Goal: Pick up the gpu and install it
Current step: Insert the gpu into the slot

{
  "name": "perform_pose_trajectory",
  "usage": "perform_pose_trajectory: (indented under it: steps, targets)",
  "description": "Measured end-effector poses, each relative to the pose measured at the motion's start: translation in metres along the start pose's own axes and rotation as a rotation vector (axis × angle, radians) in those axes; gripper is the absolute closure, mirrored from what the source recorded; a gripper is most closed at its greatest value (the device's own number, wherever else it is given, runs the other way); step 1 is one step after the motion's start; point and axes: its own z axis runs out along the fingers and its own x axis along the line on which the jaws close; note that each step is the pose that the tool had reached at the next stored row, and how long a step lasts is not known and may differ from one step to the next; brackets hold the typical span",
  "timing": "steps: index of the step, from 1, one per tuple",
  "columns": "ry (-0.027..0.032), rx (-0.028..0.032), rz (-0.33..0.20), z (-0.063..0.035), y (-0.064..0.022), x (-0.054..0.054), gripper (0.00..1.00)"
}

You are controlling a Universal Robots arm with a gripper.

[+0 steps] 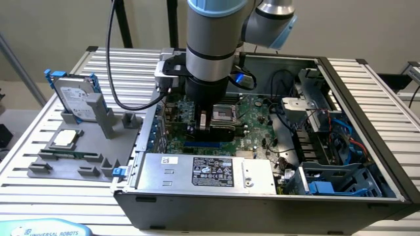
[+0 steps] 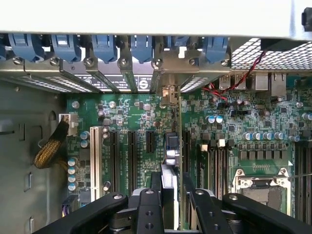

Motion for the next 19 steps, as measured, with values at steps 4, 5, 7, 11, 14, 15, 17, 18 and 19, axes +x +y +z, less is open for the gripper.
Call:
perform_pose_trajectory:
  steps: [4,5,7,11,14,15,17,18,19]
  targets:
    - [0.0001,-0.0012,0.0,0.0002,-0.0001,0.0,0.73]
    - [0.0,-0.002,0.0,0.0005,-0.0001,0.0,0.73]
    - [0.0,-0.0047,0.002,0.001,-0.0001,0.0,0.73]
    - [0.0008,-0.0133,0.012,0.0018,-0.0002,0.0001,0.73]
    - [0.002,-0.0172,0.012,0.002,-0.0011,0.0001,0.73]
    - [0.0026,-0.0184,0.012,0.0021,-0.0016,0.0001,0.73]
    - [0.0041,-0.0207,0.012,0.0022,-0.0025,0.0,0.73]
    - [0.0051,-0.0221,0.012,0.0023,-0.0028,0.0,0.73]
    - [0.0062,-0.0235,0.013,0.0024,-0.003,0.0,0.73]
